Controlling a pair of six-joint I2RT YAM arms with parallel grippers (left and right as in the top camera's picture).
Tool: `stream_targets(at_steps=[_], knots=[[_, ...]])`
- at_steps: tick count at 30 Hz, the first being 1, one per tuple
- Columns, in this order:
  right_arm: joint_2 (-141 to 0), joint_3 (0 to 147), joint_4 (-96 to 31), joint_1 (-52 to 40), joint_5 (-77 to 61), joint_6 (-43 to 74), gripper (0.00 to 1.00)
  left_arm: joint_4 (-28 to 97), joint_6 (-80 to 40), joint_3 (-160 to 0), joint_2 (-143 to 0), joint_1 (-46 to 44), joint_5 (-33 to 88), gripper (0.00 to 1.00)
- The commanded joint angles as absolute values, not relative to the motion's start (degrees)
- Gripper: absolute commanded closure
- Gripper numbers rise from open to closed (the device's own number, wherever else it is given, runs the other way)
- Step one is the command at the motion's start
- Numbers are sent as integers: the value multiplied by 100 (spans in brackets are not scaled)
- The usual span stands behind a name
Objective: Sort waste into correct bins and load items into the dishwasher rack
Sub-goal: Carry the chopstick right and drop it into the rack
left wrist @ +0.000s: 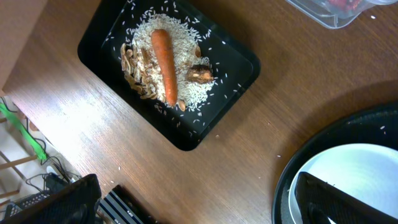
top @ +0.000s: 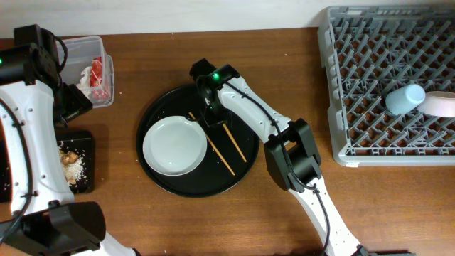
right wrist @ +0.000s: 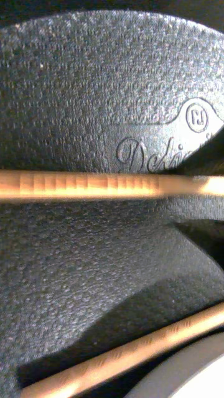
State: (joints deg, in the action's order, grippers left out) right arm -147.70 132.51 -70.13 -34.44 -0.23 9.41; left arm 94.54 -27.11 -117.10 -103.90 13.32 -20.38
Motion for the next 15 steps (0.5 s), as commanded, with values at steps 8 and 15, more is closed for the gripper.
stream_targets(at_steps=[8,15], knots=[[-14763,13480,-7347,-3264,10,967,96,9459,-2779,-11725,-10315,1356,-2056,1],[-14186,15482,-8433,-2171,10,373,96,9459,-2779,-11725,-10318,1356,-2056,1]])
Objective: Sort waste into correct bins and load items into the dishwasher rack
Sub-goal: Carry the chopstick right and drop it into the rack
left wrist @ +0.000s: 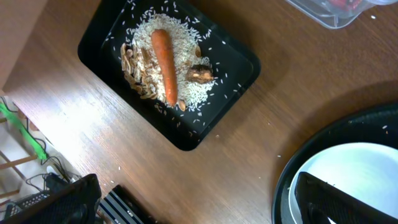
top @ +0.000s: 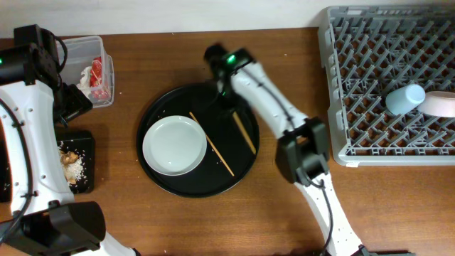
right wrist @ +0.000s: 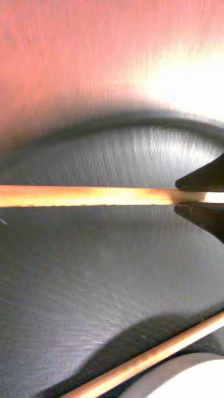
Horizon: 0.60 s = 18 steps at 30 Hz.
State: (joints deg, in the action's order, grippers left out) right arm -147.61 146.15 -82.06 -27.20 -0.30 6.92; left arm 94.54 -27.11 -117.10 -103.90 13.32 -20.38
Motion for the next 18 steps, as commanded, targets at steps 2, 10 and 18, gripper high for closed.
stream_targets(at_steps=[2,10,18], knots=[[-14057,16352,-8761,-1684,32,117,96,9459,-2779,-11725,-10315,1356,-2056,1],[-14025,17578,-8873,392,-733,-611,96,9459,-2779,-11725,-10315,1356,-2056,1],[-14064,16516,-8254,1459,-1505,-1181,96,9459,-2779,-11725,-10318,1356,-2056,1]])
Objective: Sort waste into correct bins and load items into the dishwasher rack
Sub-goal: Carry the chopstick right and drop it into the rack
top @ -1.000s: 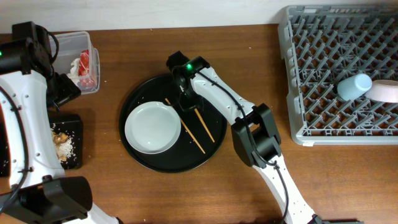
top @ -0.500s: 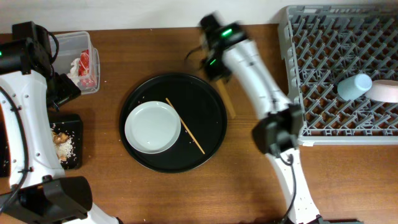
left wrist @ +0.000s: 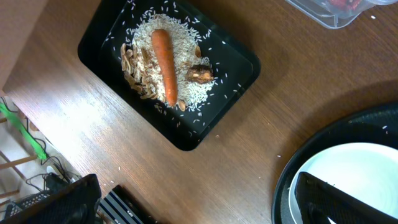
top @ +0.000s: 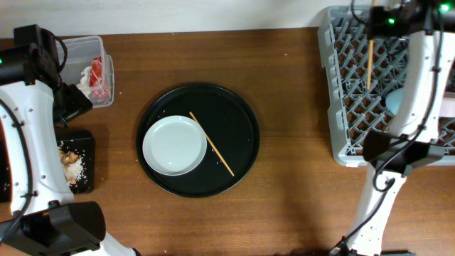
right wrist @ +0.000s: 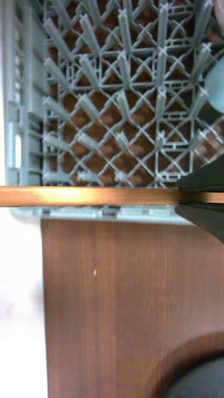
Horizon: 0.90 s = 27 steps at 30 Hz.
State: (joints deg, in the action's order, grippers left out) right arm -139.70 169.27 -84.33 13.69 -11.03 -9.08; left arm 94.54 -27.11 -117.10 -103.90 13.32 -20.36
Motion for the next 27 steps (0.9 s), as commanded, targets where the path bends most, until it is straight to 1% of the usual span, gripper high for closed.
stream_targets(at_steps=[1,6,12,13,16,17,23,27], knots=[[-14090,16354,-8171,1470,-1505,-1181,96,9459,-2779,-11725,-10315,1356,-2056,1],[-14094,15266,-7505,1319,-1503,-1170,96,9459,-2779,-11725,-10315,1356,-2056,1],[-14094,14967,-7308,1234,-1479,-1157,95,9459,-2779,-11725,-10315,1356,-2056,1],[-14094,14967,-7332,1234,-1481,-1157,89,9459,-2779,-11725,-10315,1356,-2056,1],[-14094,14969,-7459,1223,-1483,-1155,54,9459,-2779,-11725,-10315,1356,-2056,1],[-14094,14969,-7500,1223,-1479,-1085,49,9459,-2779,-11725,-10315,1356,-2056,1],[-13959,15342,-7900,1120,-1496,-784,50,9459,-2779,-11725,-10315,1356,-2056,1],[-13627,15673,-8409,620,-2012,-786,50,9459,-2779,-11725,-10315,1356,-2056,1]])
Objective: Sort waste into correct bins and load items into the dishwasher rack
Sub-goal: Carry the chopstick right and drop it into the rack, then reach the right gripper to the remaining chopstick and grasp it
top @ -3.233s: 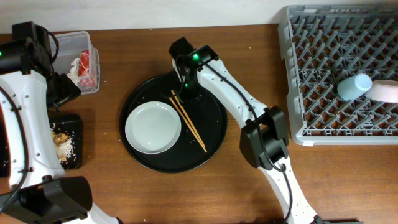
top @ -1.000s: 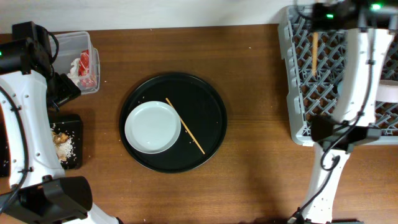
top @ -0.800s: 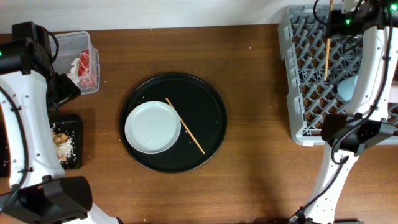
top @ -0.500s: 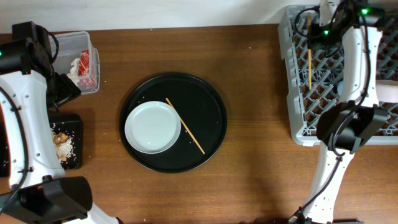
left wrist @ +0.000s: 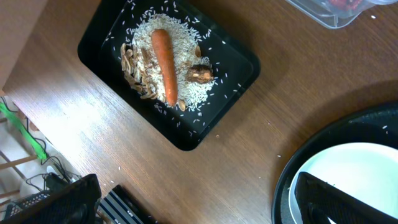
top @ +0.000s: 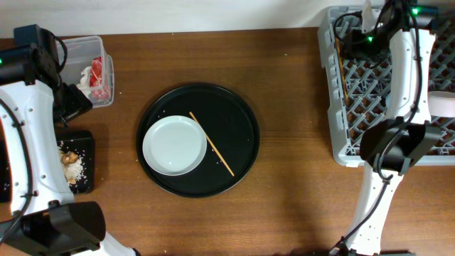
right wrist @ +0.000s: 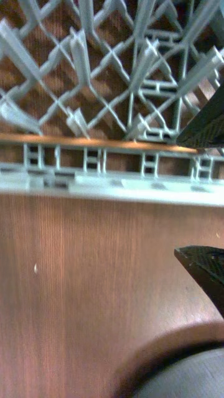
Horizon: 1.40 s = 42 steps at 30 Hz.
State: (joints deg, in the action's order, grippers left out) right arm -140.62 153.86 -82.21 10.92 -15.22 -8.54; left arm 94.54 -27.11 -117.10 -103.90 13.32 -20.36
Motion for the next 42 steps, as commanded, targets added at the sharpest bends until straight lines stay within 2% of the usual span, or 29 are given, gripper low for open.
stream_targets(at_steps=[1,12,18,29,38,42], knots=[[-13590,15673,-8468,482,-2128,-786,50,9461,-2779,-11725,-10315,1356,-2056,1],[-13622,15233,-9668,-1802,-1599,-1002,50,9459,-2779,-11725,-10315,1356,-2056,1],[-13622,14175,-9515,-2668,-1581,-895,50,9459,-2779,-11725,-10315,1356,-2056,1],[-13622,12348,-8020,-3450,-1573,-416,50,9459,-2779,-11725,-10315,1367,-2056,1],[-13622,11889,-7144,-4012,-257,499,50,9459,-2779,-11725,-10315,1367,-2056,1],[-13622,11865,-7113,-3977,-228,478,50,9459,-2779,-11725,-10315,1367,-2056,1]])
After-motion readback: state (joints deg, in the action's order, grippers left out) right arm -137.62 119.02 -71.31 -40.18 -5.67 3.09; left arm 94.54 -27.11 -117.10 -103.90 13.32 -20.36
